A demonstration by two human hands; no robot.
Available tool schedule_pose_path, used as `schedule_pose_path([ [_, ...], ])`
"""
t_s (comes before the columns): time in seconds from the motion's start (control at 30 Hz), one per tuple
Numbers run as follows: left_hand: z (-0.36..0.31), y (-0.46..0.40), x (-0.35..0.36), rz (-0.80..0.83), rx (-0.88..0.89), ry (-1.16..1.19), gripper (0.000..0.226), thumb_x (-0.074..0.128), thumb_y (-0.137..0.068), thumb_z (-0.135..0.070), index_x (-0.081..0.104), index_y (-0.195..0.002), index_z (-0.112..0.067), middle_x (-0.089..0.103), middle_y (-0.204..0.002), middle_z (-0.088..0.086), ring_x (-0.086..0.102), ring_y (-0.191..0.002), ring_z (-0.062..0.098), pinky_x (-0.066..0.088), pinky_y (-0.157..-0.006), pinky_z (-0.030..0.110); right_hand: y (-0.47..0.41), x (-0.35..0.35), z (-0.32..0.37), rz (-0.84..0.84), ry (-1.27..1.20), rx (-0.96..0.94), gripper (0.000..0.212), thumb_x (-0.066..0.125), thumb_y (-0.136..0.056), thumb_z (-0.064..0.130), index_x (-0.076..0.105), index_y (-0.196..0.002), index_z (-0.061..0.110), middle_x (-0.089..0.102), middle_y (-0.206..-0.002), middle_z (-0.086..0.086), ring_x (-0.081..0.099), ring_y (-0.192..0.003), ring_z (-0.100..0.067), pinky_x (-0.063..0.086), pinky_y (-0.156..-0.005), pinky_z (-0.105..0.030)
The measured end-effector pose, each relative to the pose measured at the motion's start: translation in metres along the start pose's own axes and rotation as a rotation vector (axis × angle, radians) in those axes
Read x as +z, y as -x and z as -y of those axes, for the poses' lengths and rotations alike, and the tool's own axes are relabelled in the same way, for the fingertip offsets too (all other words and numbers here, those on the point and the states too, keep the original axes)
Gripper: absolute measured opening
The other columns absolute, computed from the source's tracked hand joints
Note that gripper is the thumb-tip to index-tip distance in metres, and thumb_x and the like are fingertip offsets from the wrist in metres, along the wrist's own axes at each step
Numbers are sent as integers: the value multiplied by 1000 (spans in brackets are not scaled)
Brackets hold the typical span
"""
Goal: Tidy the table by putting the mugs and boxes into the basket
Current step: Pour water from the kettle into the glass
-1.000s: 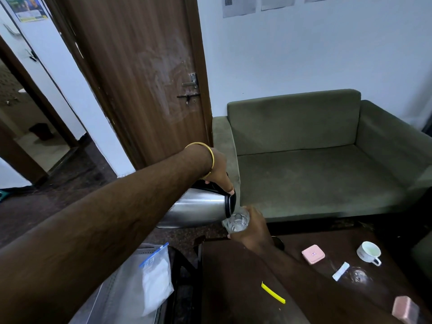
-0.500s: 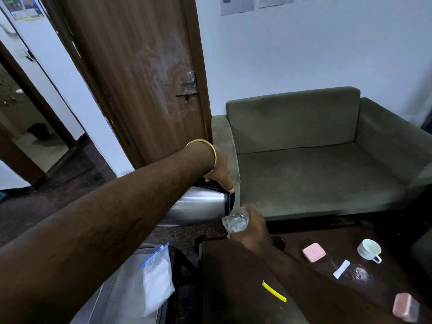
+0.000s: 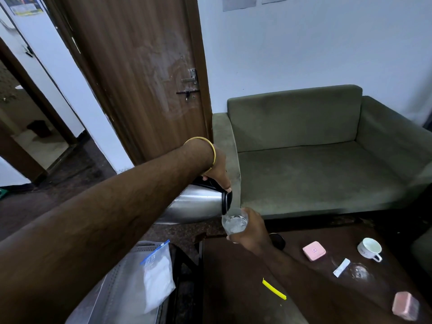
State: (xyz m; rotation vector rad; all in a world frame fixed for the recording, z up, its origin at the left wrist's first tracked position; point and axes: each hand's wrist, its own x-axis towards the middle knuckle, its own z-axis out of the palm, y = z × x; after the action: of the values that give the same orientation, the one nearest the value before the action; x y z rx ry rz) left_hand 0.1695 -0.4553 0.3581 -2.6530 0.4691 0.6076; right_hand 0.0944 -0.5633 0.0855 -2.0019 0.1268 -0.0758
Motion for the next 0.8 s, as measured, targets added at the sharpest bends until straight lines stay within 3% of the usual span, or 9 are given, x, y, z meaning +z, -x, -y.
schedule_pose_path([
  [0.17, 4, 0, -1, 14, 0, 12, 55, 67, -70, -69, 60, -56, -16, 53, -30, -6, 52, -36, 12, 38, -43, 20, -2, 4, -2, 19, 21, 29, 74, 93, -38, 26, 61, -104, 27, 61, -104, 9, 60, -88, 4, 43, -62, -5],
  [0.3, 6, -3, 1, 25, 3, 46, 55, 69, -70, -67, 58, -57, -16, 53, -29, -6, 54, -39, 13, 39, -43, 21, -2, 6, -2, 12, 21, 31, 73, 93, -37, 27, 54, -98, 40, 55, -102, 14, 58, -88, 5, 44, -60, -5],
  [0.43, 6, -4, 3, 17, 7, 47, 56, 69, -67, -70, 60, -55, -16, 54, -31, -6, 49, -25, 9, 39, -42, 20, -3, 6, -5, 29, 24, 50, 82, 95, -39, 23, 55, -111, 25, 54, -106, 11, 56, -89, 2, 41, -63, -5],
  [0.8, 20, -8, 18, 23, 5, 163, 62, 69, -66, -72, 62, -60, -11, 59, -42, -2, 53, -34, 14, 41, -41, 19, -1, 4, 1, 6, -4, 38, 76, 93, -39, 25, 60, -107, 22, 61, -104, 6, 61, -91, -3, 46, -66, -7],
])
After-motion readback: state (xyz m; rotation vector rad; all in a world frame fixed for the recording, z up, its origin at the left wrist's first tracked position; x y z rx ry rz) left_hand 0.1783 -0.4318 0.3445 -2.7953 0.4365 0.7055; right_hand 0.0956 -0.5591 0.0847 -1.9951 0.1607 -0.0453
